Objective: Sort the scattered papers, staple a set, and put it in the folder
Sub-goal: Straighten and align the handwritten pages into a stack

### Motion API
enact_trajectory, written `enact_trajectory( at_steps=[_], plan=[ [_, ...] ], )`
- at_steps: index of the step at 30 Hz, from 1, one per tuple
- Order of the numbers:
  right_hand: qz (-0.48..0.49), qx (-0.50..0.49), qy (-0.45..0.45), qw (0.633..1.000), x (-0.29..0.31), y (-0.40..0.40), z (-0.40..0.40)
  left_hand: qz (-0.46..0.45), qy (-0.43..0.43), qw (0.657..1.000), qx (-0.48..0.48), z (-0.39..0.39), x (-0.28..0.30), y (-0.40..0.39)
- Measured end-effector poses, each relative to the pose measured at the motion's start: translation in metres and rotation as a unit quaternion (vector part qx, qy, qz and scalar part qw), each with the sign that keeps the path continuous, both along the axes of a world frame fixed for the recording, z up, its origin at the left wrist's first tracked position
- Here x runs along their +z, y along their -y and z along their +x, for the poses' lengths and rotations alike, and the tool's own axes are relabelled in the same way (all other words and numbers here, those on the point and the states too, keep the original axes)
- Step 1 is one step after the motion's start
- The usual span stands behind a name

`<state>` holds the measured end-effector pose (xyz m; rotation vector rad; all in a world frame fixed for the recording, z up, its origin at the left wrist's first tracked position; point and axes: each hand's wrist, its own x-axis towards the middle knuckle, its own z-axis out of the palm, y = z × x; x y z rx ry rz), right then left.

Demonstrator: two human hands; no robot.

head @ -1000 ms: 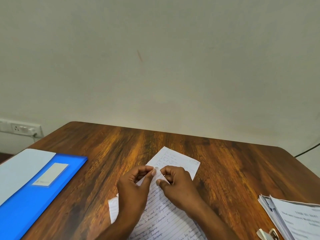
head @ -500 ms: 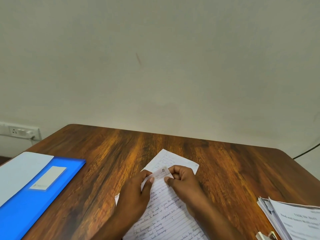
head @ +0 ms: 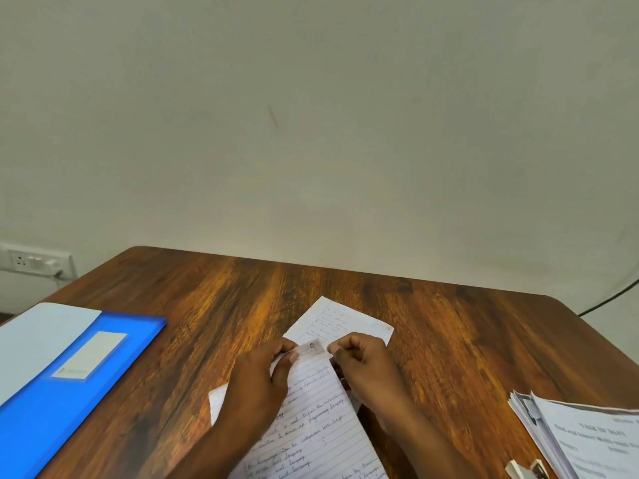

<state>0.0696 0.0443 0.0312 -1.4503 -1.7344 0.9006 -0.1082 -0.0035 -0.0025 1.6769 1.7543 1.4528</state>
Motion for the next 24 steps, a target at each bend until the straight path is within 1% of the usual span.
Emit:
enact_trajectory(
  at_steps=[2,3,6,8,11,17,19,21,22,24],
  plan=[
    [0.079,-0.001,0.139,0.987,-0.002,-0.003,0.005,-0.004,0.002,1.000,-0.005,-0.004,0.001,0.000],
    [0.098,0.014,0.190,0.977,-0.003,-0.003,0.008,-0.004,-0.001,1.000,-0.009,-0.006,0.001,0.000],
    [0.083,0.100,0.272,0.953,-0.002,-0.001,0.011,-0.011,-0.009,1.000,-0.022,-0.012,0.001,-0.001],
    [0.075,0.139,0.325,0.933,0.004,0.003,0.011,-0.021,-0.010,0.999,-0.028,-0.015,0.000,-0.002],
    [0.061,0.165,0.367,0.913,0.012,0.002,0.013,-0.034,-0.007,0.999,-0.037,-0.018,-0.002,-0.003],
    [0.036,0.229,0.393,0.890,0.033,0.002,0.027,-0.029,0.001,0.999,-0.046,-0.022,0.000,-0.002],
    [0.031,0.207,0.374,0.904,0.038,0.002,0.029,-0.028,0.006,0.998,-0.047,-0.022,0.000,-0.002],
    [0.062,0.128,0.378,0.915,0.037,0.000,0.032,-0.027,0.005,0.998,-0.051,-0.022,-0.001,-0.002],
    [0.077,0.091,0.405,0.907,0.034,-0.002,0.033,-0.027,0.003,0.998,-0.054,-0.021,-0.002,-0.002],
    [0.064,0.057,0.467,0.880,0.027,-0.002,0.035,-0.032,-0.001,0.998,-0.056,-0.020,-0.004,-0.003]
  ],
)
